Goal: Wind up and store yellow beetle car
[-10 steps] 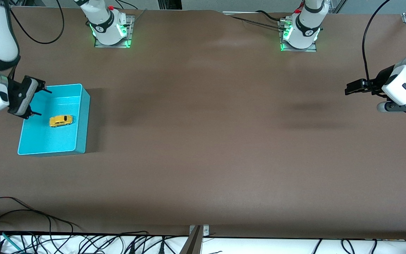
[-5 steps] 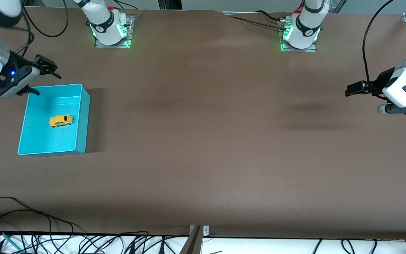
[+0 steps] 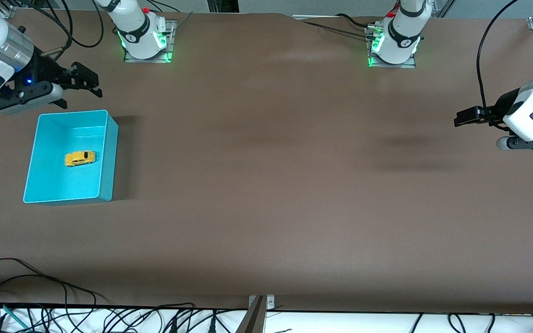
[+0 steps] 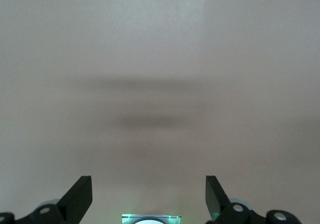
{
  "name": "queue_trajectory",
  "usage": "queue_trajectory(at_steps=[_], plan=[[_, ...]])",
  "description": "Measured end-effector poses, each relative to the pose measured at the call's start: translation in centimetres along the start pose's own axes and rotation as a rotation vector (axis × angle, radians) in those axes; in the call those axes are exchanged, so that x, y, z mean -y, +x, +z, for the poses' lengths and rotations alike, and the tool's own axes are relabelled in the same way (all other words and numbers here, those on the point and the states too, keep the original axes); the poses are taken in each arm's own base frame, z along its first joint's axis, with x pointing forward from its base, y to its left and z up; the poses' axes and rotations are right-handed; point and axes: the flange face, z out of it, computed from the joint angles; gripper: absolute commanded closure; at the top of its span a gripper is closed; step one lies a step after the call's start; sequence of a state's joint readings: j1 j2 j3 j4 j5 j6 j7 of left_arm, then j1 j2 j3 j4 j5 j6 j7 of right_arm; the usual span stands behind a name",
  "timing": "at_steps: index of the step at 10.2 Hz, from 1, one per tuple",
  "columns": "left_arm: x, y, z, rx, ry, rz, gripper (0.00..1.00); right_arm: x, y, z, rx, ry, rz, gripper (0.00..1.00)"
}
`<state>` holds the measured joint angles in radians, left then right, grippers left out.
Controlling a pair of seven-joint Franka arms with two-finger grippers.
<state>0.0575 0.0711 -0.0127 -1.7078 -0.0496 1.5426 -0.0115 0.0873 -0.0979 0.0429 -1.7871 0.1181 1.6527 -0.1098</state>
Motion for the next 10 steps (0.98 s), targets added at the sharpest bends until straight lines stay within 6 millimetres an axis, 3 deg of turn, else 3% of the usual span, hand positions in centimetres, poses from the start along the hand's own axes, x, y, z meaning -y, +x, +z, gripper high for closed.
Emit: queue_trajectory(at_steps=[3, 5, 8, 10], plan=[[0.0, 0.0, 0.0, 0.000, 0.000, 0.000, 0.00, 2.2, 4.0, -0.7, -0.003, -0.051, 0.106, 0.00], [0.0, 0.0, 0.0, 0.000, 0.000, 0.000, 0.00, 2.6, 4.7, 0.1, 0.008, -0.078, 0.125, 0.00], [0.0, 0.0, 0.0, 0.000, 0.000, 0.000, 0.00, 0.8, 4.6, 0.1, 0.022, -0.133, 0.097, 0.00], [0.0, 0.0, 0.0, 0.000, 0.000, 0.000, 0.00, -2.0, 4.3, -0.2, 0.024, -0.131, 0.104, 0.00]])
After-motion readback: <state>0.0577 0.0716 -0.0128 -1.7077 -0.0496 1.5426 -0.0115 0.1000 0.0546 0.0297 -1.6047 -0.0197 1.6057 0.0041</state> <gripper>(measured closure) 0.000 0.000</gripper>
